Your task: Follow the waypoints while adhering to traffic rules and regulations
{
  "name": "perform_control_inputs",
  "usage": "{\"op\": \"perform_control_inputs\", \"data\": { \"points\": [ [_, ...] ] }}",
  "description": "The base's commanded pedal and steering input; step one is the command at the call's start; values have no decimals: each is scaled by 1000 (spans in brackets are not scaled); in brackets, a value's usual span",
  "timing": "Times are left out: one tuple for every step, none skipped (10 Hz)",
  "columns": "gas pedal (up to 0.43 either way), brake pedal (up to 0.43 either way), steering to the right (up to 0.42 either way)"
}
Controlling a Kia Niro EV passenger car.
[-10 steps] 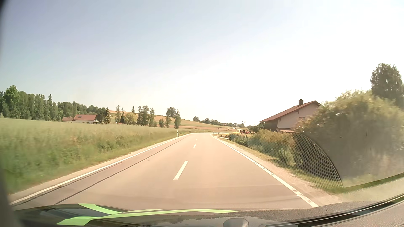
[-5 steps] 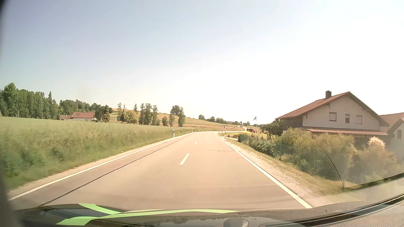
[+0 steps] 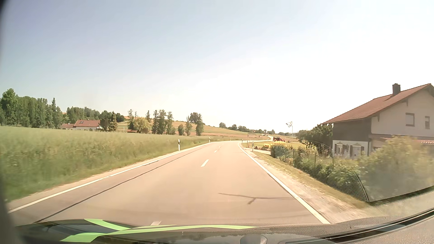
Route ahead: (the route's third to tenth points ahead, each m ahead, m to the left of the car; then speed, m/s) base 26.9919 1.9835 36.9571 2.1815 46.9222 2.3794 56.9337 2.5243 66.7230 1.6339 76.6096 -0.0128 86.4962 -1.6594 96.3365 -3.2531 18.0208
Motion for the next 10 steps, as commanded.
{"op": "perform_control_inputs", "data": {
  "points": [
    [87,0,-11],
    [79,0,-9],
    [79,0,-6],
    [79,0,-6],
    [79,0,-5],
    [79,0,-5],
    [79,0,-3],
    [79,0,-1],
    [79,0,-1],
    [87,0,0]
  ]
}}
